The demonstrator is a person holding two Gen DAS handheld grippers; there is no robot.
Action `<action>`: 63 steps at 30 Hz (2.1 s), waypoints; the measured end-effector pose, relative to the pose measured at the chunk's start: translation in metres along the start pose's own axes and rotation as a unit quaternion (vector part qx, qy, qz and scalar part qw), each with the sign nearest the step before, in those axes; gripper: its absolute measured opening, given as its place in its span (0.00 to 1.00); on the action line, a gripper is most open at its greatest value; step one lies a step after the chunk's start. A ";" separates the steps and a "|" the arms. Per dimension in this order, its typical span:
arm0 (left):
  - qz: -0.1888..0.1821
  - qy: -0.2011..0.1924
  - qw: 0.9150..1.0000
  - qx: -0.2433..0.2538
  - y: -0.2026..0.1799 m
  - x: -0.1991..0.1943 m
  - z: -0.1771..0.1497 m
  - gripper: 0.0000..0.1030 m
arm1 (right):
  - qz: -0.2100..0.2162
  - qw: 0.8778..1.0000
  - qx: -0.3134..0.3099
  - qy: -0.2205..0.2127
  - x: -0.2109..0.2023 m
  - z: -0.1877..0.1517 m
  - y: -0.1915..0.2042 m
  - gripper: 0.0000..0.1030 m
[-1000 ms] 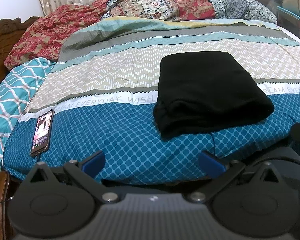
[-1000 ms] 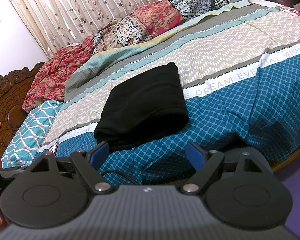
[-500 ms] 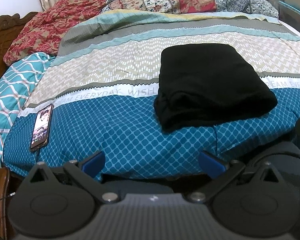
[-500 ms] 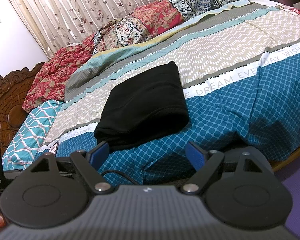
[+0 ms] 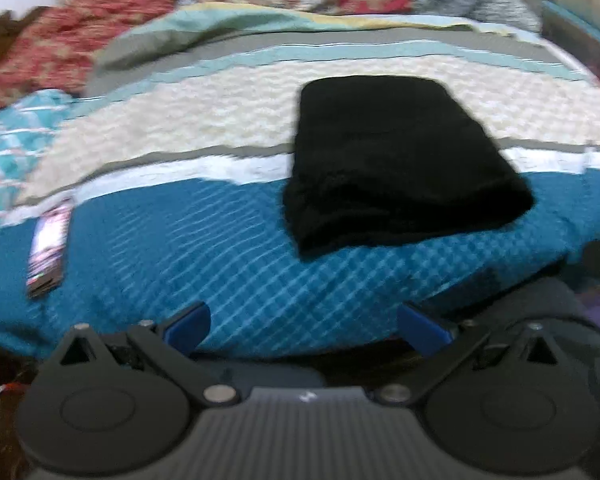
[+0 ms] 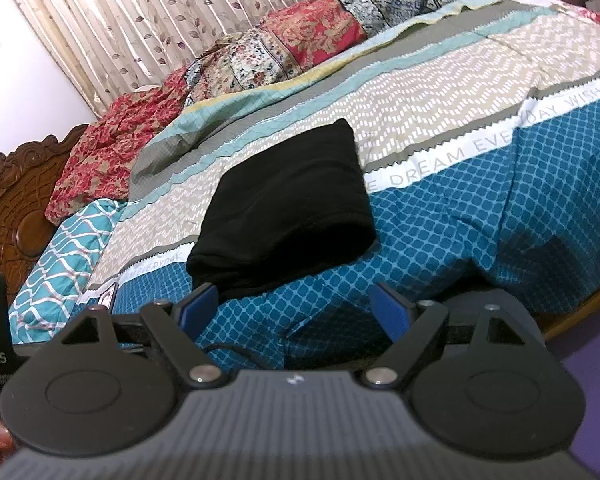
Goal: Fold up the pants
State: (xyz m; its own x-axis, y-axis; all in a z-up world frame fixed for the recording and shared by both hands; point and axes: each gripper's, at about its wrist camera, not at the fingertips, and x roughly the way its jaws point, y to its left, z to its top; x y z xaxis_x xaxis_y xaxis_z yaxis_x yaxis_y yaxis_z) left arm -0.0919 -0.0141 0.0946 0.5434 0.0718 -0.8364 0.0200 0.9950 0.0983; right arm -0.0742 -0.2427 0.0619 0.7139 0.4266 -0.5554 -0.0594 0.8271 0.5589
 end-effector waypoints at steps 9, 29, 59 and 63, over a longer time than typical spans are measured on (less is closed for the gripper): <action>-0.089 -0.029 0.990 -0.108 0.074 0.025 0.059 1.00 | 0.017 1.000 0.013 -0.022 0.007 0.032 -0.031 0.83; -0.287 0.023 0.947 -0.141 0.048 0.138 0.112 0.55 | 0.170 0.980 0.052 0.088 0.160 0.092 -0.034 0.43; -0.048 -0.044 0.986 -0.152 0.026 0.234 0.264 0.99 | -0.036 0.998 -0.035 -0.029 0.246 0.184 -0.027 0.79; 0.007 -0.037 0.992 -0.121 0.010 0.185 0.220 0.99 | -0.070 0.995 -0.065 -0.029 0.204 0.141 -0.031 0.83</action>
State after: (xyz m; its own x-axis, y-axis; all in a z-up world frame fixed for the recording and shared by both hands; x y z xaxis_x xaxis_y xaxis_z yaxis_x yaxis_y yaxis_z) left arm 0.1936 -0.0066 0.0591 0.6023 0.0900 -0.7932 -0.1852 0.9823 -0.0292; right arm 0.1715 -0.2334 0.0185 0.7604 0.2848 -0.5837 -0.0438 0.9192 0.3913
